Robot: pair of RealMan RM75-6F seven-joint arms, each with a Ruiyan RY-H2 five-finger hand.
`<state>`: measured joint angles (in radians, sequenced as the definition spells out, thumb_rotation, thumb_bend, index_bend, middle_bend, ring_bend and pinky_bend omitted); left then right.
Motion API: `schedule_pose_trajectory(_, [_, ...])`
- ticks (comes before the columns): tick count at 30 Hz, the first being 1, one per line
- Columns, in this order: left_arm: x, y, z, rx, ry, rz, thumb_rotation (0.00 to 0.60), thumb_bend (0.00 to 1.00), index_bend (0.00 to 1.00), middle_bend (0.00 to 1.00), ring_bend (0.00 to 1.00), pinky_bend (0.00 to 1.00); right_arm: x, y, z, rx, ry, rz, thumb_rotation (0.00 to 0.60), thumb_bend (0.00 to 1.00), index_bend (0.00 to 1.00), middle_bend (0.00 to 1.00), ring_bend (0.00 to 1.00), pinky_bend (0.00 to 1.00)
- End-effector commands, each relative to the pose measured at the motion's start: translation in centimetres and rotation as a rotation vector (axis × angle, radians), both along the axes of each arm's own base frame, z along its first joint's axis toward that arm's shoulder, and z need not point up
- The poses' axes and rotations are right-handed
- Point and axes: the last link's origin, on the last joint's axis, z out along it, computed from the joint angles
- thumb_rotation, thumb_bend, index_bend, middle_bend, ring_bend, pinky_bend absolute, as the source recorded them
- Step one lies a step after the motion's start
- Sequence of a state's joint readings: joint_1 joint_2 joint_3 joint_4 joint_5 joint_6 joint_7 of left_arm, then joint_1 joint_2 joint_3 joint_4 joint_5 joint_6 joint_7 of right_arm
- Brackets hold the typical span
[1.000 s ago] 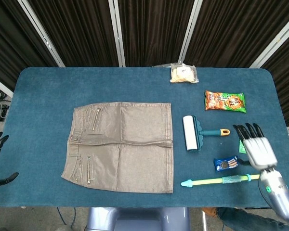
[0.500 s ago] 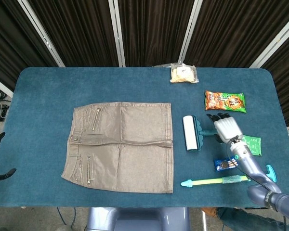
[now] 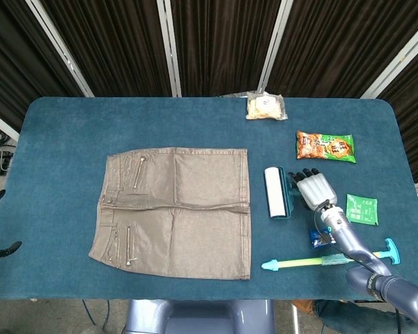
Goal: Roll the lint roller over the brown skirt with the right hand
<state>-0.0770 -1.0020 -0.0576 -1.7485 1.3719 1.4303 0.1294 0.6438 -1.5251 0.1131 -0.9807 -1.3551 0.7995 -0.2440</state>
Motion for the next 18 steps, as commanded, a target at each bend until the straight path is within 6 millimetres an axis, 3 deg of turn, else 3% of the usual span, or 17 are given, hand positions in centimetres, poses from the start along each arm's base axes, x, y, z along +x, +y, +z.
schedule_pose_trajectory(1, [0.03, 0.00, -0.02, 0.000, 0.000, -0.001, 0.600, 0.00, 0.00, 0.00, 0.00, 0.00, -0.40, -0.02, -0.45, 0.010, 0.014, -0.007, 0.600, 0.33, 0.13, 0.23, 0.16, 0.22])
schedule_pose_trajectory(7, [0.14, -0.09, -0.07, 0.000, 0.002, -0.004, 0.600, 0.00, 0.00, 0.00, 0.00, 0.00, -0.62, 0.11, -0.87, 0.040, 0.022, -0.003, 0.600, 0.35, 0.16, 0.25, 0.17, 0.23])
schedule_pose_trajectory(11, [0.14, -0.09, -0.09, -0.001, 0.003, -0.003, 0.600, 0.00, 0.00, 0.00, 0.00, 0.00, -0.57, 0.08, -1.10, 0.048, 0.030, 0.011, 0.600, 0.41, 0.23, 0.32, 0.25, 0.29])
schedule_pose_trajectory(18, [0.04, -0.04, -0.10, -0.003, 0.003, 0.003, 0.600, 0.00, 0.00, 0.00, 0.00, 0.00, -0.85, -0.32, -0.94, 0.022, 0.088, 0.054, 0.600, 0.63, 0.38, 0.48, 0.38, 0.43])
